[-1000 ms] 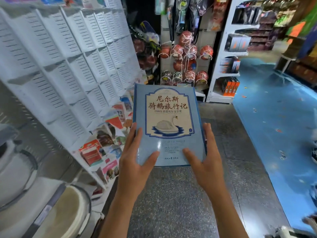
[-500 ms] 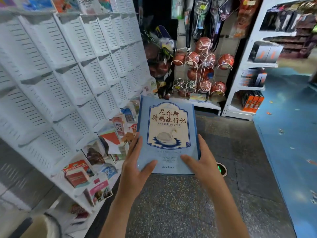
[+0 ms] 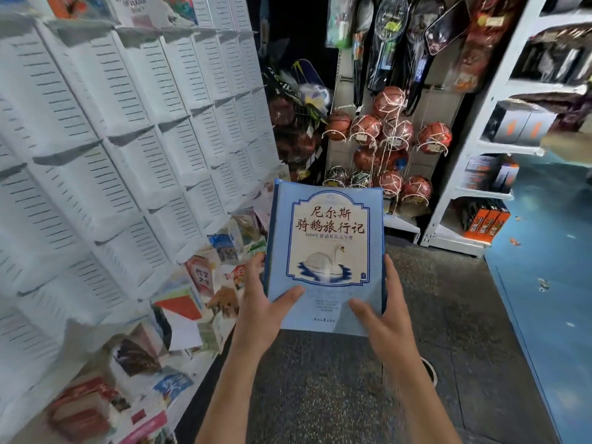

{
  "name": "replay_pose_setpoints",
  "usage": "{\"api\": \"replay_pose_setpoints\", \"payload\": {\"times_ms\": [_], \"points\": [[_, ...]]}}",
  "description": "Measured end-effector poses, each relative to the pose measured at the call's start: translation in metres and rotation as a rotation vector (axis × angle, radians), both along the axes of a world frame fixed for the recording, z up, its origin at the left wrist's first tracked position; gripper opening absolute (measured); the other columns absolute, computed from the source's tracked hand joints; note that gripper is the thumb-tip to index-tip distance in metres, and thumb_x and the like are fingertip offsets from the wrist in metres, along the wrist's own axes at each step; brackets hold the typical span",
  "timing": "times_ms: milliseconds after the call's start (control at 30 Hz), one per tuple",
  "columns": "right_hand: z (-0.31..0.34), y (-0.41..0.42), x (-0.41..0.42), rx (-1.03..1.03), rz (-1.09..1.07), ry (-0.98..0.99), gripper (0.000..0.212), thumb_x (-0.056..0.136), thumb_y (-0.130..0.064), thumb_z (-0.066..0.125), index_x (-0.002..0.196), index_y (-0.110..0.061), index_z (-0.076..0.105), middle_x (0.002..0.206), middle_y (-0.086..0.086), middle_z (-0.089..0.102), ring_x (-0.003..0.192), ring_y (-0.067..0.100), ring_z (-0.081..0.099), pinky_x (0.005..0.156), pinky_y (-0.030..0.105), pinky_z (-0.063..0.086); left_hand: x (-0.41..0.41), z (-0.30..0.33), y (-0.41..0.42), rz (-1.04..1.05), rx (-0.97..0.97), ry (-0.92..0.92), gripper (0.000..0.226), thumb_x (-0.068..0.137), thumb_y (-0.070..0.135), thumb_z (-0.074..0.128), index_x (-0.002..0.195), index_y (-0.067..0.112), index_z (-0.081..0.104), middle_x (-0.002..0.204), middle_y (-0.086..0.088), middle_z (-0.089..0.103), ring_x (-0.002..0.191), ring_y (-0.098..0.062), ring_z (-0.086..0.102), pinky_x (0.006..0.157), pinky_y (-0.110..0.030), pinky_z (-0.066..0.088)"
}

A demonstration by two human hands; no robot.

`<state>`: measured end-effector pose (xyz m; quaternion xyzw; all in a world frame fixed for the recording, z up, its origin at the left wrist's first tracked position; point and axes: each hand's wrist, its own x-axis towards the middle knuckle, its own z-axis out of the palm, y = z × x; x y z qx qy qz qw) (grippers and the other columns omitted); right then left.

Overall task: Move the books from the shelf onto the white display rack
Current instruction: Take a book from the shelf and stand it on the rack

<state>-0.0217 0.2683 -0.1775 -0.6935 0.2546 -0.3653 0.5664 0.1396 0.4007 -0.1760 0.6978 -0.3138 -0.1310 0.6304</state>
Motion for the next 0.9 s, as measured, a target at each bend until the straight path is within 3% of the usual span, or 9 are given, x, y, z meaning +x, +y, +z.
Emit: {"api": "replay_pose_setpoints", "payload": {"times_ms": [133, 233, 333, 400, 467, 533, 633, 800, 900], "points": [[0.004, -0.058, 0.062, 0.076, 0.033, -0.010, 0.088, 0.077, -0.020, 0.074, 0.153, -0.030, 0.029, 0.139, -0.009, 0.055, 0.120, 0.010, 0.059, 0.091, 0.038, 0.057, 0.057, 0.004, -0.058, 0.030, -0.017, 0.041, 0.067, 0.085, 0.019, 0.077, 0.133, 0.031, 0.032, 0.113, 0.024, 0.051, 0.087, 0.022, 0.056, 0.066, -0.003, 0.046], [0.008, -0.095, 0.101, 0.176, 0.050, -0.008, 0.056, 0.082, -0.007, 0.073, 0.129, -0.028, 0.054, 0.108, -0.011, 0.073, 0.093, 0.007, 0.070, 0.071, 0.024, 0.057, 0.092, -0.001, -0.091, 0.060, -0.021, 0.054, 0.062, 0.084, 0.020, 0.078, 0.131, 0.031, 0.039, 0.113, 0.018, 0.056, 0.089, 0.018, 0.058, 0.067, -0.006, 0.048], [0.007, -0.132, 0.129, 0.326, 0.099, -0.028, 0.045, 0.093, -0.003, 0.060, 0.123, -0.036, 0.055, 0.104, -0.012, 0.074, 0.086, 0.008, 0.070, 0.064, 0.025, 0.055, 0.121, -0.006, -0.119, 0.091, -0.009, 0.105, 0.073, 0.078, 0.044, 0.081, 0.140, 0.027, 0.046, 0.127, 0.005, 0.061, 0.109, -0.006, 0.063, 0.089, -0.033, 0.057], [0.007, -0.153, 0.147, 0.371, 0.128, -0.039, 0.046, 0.096, -0.004, 0.056, 0.123, -0.040, 0.052, 0.102, -0.014, 0.073, 0.083, 0.007, 0.070, 0.062, 0.025, 0.055, 0.138, -0.006, -0.139, 0.112, -0.018, 0.124, 0.066, 0.074, 0.048, 0.081, 0.133, 0.038, 0.053, 0.126, 0.007, 0.064, 0.112, -0.015, 0.064, 0.090, -0.044, 0.058], [0.006, -0.174, 0.168, 0.367, 0.117, -0.038, 0.046, 0.094, -0.004, 0.060, 0.123, -0.040, 0.053, 0.107, -0.009, 0.072, 0.089, 0.011, 0.070, 0.067, 0.031, 0.058, 0.154, -0.006, -0.159, 0.116, -0.013, 0.092, 0.054, 0.080, 0.035, 0.081, 0.127, 0.042, 0.055, 0.120, 0.009, 0.066, 0.108, -0.014, 0.065, 0.086, -0.041, 0.059], [0.004, -0.197, 0.189, 0.335, 0.070, -0.051, 0.047, 0.089, -0.007, 0.070, 0.124, -0.034, 0.054, 0.114, -0.004, 0.070, 0.098, 0.019, 0.069, 0.079, 0.043, 0.059, 0.171, -0.008, -0.180, 0.131, -0.012, 0.096, 0.063, 0.083, 0.035, 0.079, 0.138, 0.031, 0.049, 0.128, 0.007, 0.063, 0.113, -0.013, 0.063, 0.092, -0.040, 0.057], [0.000, -0.237, 0.222, 0.298, 0.010, -0.061, 0.060, 0.076, -0.021, 0.084, 0.128, -0.026, 0.053, 0.116, -0.004, 0.070, 0.103, 0.022, 0.067, 0.086, 0.048, 0.057, 0.195, -0.010, -0.214, 0.164, -0.042, 0.076, 0.054, 0.087, 0.023, 0.077, 0.132, 0.034, 0.049, 0.121, 0.013, 0.064, 0.105, -0.004, 0.064, 0.081, -0.022, 0.056], [-0.002, -0.305, 0.274, 0.379, 0.040, -0.183, 0.037, 0.091, -0.025, 0.063, 0.127, -0.019, 0.057, 0.115, -0.001, 0.072, 0.103, 0.017, 0.069, 0.077, 0.030, 0.058, 0.232, -0.004, -0.276, 0.222, -0.082, 0.079, 0.049, 0.089, 0.015, 0.073, 0.122, 0.043, 0.053, 0.111, 0.018, 0.067, 0.102, -0.005, 0.065, 0.073, -0.019, 0.055], [0.002, -0.349, 0.300, 0.383, 0.044, -0.213, 0.032, 0.097, -0.025, 0.056, 0.128, -0.017, 0.058, 0.115, -0.001, 0.072, 0.106, 0.020, 0.069, 0.079, 0.035, 0.059, 0.252, -0.002, -0.315, 0.243, -0.108, 0.108, 0.049, 0.089, 0.012, 0.071, 0.121, 0.046, 0.054, 0.111, 0.018, 0.068, 0.104, -0.010, 0.066, 0.073, -0.023, 0.057]]}}
